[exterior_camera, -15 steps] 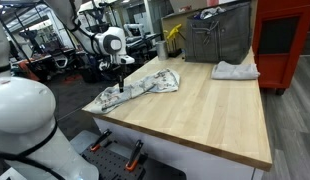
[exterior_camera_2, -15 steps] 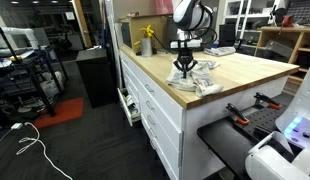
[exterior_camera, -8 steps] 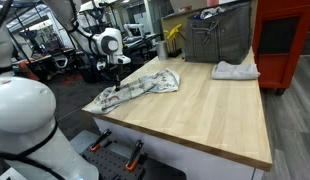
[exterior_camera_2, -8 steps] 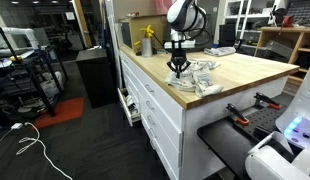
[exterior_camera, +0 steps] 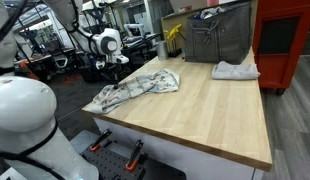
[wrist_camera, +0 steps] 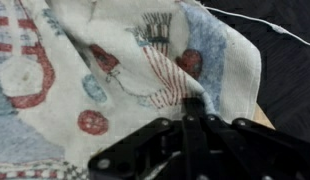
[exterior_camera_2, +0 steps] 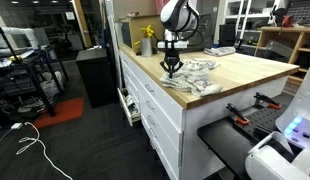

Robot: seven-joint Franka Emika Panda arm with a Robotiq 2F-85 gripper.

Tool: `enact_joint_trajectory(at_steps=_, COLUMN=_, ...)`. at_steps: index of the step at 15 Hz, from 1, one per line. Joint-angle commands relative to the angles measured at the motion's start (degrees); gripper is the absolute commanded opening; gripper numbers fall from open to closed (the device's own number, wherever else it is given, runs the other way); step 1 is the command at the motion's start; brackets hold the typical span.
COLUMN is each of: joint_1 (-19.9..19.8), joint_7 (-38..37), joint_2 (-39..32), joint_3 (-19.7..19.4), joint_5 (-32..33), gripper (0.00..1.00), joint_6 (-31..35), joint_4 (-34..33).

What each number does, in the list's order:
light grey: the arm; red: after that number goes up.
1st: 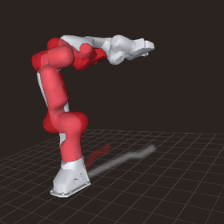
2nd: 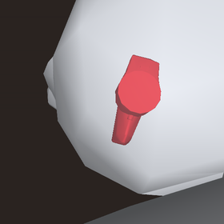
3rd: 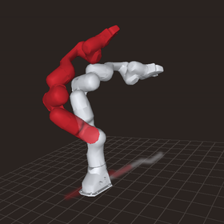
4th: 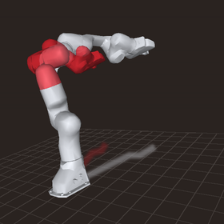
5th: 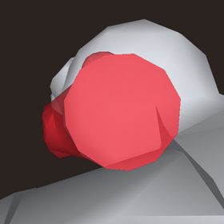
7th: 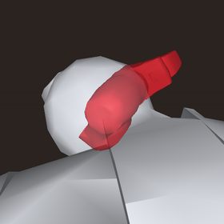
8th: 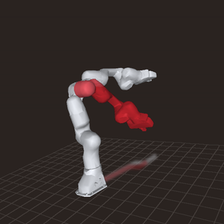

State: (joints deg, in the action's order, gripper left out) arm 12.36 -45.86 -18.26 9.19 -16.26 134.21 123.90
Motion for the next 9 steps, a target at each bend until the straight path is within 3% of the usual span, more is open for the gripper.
enact_joint_trajectory(at_steps=1, joint_1=0.2, joint_7=2.5, joint_2=-3.0, joint_3=0.7, joint_5=-2.7, gripper=0.00, joint_6=0.2, joint_4=-3.2)
enact_joint_trajectory(at_steps=9, joint_1=-1.0, joint_7=2.3, joint_2=4.6, joint_3=-1.1, joint_5=-2.8, gripper=0.00, joint_6=2.7, joint_4=2.1)
